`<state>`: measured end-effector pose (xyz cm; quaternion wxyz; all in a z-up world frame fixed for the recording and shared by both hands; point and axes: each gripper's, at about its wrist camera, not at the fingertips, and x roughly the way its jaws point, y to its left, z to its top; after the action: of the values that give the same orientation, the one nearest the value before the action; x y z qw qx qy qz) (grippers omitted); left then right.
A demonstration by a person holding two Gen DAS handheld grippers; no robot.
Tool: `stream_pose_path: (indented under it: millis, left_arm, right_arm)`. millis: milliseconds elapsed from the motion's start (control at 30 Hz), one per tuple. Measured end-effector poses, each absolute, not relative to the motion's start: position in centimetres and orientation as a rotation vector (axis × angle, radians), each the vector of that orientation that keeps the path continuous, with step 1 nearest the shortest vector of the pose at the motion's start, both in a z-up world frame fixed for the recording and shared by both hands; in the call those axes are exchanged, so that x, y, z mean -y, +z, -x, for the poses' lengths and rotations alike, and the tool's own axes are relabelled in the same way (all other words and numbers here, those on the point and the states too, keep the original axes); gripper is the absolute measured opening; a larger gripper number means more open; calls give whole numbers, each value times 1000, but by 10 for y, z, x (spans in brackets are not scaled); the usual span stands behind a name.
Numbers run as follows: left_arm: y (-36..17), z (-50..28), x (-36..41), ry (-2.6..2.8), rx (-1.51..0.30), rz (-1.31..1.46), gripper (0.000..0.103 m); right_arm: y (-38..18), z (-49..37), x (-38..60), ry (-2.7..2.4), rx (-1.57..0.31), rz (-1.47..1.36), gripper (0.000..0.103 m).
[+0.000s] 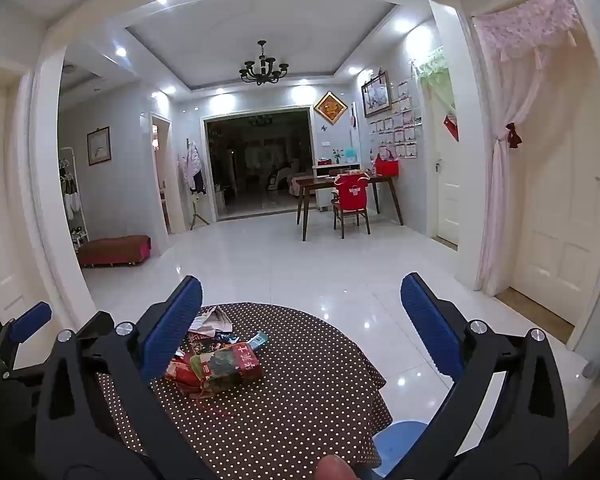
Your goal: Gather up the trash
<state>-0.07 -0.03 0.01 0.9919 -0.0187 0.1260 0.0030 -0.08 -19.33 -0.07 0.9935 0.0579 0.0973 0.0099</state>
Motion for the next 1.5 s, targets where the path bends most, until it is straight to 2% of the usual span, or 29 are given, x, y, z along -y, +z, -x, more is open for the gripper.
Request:
stream_pose_path:
  millis: [1500]
  left_arm:
    - [2, 3, -14, -31, -244, 103, 99]
  right_arm:
    - [9, 0, 200, 26, -199, -111, 98]
